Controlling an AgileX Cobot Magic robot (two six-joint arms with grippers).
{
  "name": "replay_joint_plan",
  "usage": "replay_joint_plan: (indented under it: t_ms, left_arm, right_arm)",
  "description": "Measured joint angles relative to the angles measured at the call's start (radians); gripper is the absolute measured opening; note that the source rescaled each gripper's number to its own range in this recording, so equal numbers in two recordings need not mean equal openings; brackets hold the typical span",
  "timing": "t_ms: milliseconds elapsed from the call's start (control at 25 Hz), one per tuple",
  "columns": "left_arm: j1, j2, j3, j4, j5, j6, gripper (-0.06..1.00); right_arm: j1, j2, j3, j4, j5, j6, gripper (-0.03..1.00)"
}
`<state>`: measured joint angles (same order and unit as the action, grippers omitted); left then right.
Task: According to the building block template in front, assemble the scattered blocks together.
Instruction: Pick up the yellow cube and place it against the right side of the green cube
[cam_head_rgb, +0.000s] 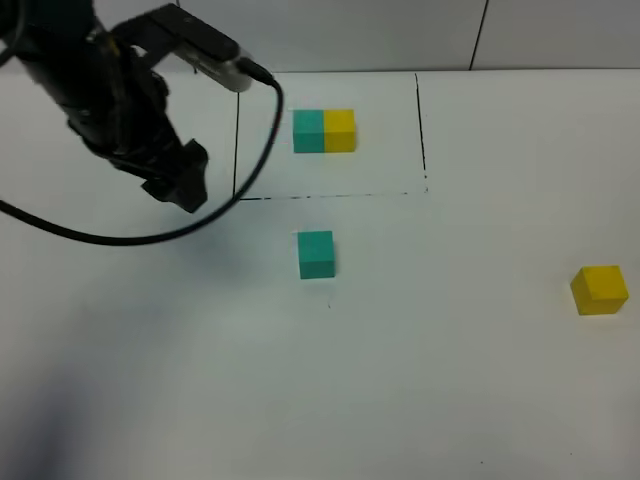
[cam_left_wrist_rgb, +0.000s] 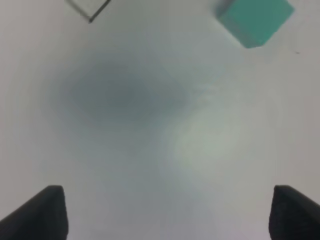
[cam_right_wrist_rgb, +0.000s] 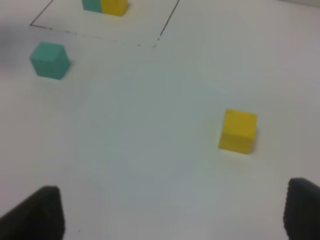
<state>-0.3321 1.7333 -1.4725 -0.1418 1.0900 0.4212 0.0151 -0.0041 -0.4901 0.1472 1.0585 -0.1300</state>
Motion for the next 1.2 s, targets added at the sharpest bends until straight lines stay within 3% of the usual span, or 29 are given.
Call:
replay_joint_plan:
  t_ms: [240, 560, 1200]
  left_arm:
    - [0.131, -0.205, 0.195, 0.026, -0.091, -0.206, 1.00]
    - [0.156, -0.509, 0.352, 0.234, -0.089, -0.440, 0.99]
    - [0.156, -1.064, 0.589, 0.248, 0.016, -0.550, 0.99]
  right_arm:
    - [0.000, 0.000, 0.000, 0.000, 0.000, 0.000, 0.78]
    - [0.000, 0.000, 0.000, 0.009, 0.000, 0.000, 0.78]
    - [0.000, 0.000, 0.000, 0.009, 0.000, 0.000, 0.78]
